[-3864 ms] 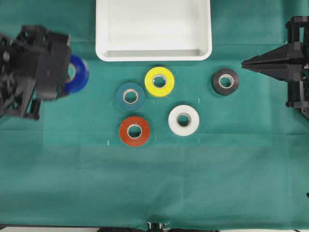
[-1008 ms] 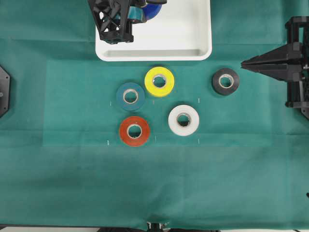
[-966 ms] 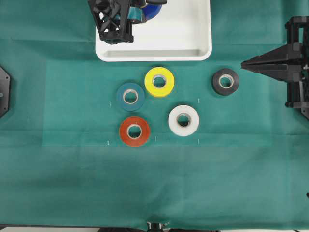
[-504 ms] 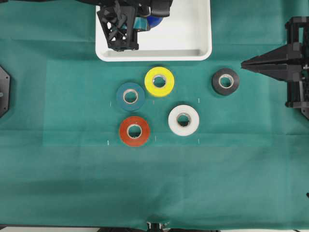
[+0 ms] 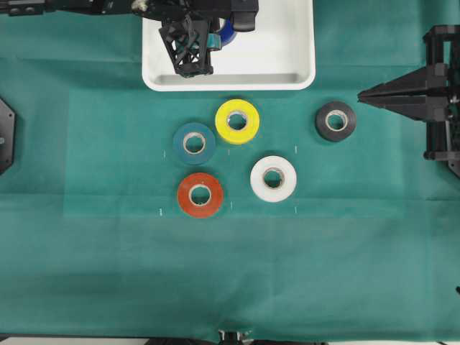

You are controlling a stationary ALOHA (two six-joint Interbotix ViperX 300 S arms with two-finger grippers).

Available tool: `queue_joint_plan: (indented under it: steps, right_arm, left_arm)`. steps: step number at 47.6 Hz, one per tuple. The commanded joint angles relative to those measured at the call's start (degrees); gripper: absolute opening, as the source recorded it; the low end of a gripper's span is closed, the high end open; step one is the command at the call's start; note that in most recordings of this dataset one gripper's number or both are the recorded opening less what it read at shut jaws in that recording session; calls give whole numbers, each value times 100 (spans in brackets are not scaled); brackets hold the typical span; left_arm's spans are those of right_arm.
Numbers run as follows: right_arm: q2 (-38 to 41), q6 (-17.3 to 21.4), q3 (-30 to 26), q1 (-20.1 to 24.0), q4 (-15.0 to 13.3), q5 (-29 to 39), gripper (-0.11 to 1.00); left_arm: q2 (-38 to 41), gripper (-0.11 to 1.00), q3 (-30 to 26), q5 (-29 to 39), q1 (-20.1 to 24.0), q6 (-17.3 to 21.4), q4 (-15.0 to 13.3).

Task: Pick up the tape from a random location and place it into the white case.
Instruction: 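Lower the blue tape roll into the white tray with the left gripper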

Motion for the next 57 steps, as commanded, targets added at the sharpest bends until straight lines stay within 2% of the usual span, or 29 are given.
queue_joint_plan:
  steps: [1, 27, 57]
  right_arm:
    - [53, -9, -114, 0, 0, -44, 0]
    - [70, -9, -114, 0, 0, -53, 0]
    - [79, -9, -123, 0, 0, -79, 0]
  left_arm:
    - [26, 24, 62, -185, 44, 9, -9]
    - [501, 24, 88, -422, 202, 0, -26]
    - [483, 24, 97, -413, 185, -9, -26]
